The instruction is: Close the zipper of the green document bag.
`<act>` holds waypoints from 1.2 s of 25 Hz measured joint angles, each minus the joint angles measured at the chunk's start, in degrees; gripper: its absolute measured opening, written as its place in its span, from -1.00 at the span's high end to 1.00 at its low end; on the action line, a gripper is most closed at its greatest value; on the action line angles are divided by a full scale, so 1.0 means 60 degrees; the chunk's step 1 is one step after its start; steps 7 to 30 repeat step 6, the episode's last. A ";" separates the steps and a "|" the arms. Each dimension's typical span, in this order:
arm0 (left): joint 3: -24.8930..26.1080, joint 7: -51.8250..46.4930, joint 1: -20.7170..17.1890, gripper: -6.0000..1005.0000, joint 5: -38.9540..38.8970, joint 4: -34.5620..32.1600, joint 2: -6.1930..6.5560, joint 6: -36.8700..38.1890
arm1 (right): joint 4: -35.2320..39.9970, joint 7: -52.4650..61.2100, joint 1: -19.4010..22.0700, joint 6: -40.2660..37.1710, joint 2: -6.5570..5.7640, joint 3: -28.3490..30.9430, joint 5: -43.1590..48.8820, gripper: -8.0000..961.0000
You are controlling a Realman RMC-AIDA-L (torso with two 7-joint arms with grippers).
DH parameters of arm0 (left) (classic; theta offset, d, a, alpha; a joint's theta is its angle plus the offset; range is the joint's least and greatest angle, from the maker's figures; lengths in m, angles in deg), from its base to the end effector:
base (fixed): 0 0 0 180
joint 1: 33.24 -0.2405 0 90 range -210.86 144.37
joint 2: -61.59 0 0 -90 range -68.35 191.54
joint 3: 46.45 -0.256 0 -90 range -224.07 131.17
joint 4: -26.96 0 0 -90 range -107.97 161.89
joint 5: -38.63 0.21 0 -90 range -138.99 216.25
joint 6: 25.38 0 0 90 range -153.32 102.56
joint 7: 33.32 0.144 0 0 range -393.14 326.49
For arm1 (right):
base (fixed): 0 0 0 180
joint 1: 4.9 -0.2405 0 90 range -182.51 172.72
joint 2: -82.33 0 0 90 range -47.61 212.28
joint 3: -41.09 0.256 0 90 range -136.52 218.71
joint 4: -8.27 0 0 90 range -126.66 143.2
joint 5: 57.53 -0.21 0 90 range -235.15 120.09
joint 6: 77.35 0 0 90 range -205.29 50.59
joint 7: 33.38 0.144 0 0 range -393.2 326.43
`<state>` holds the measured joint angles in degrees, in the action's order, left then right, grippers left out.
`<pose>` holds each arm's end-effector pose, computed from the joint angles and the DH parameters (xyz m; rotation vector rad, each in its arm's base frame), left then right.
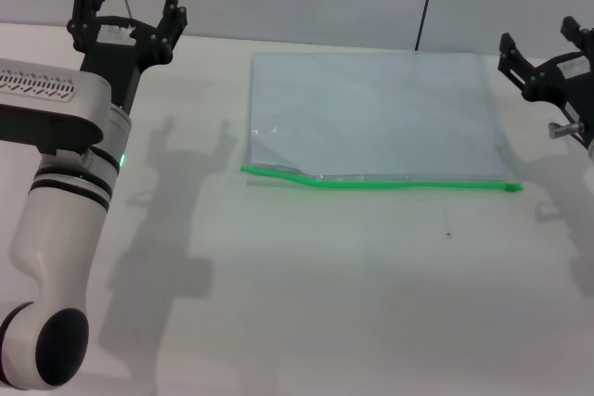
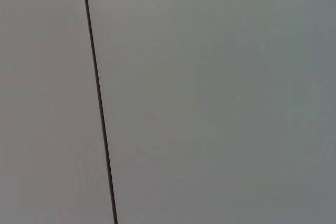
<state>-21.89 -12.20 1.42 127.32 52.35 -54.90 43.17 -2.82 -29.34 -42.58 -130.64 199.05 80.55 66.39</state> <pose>-0.2526 0.3783 -0.0197 -1.4811 -0.3512 -0.6472 0.2744 0.4019 -0.0282 -1.7904 0.4397 0.6001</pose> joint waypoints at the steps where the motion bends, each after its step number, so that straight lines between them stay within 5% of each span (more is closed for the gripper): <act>1: -0.0004 0.0012 0.0006 -0.71 0.0001 -0.0005 0.0001 0.0000 | 0.0010 0.0000 0.0001 0.0000 0.0000 0.0044 0.0000 -0.80; 30: -0.0028 0.0059 0.0029 -0.71 0.0002 -0.0048 0.0006 0.0000 | 0.0126 0.0000 0.0030 0.0005 -0.0009 0.0202 0.0000 -0.80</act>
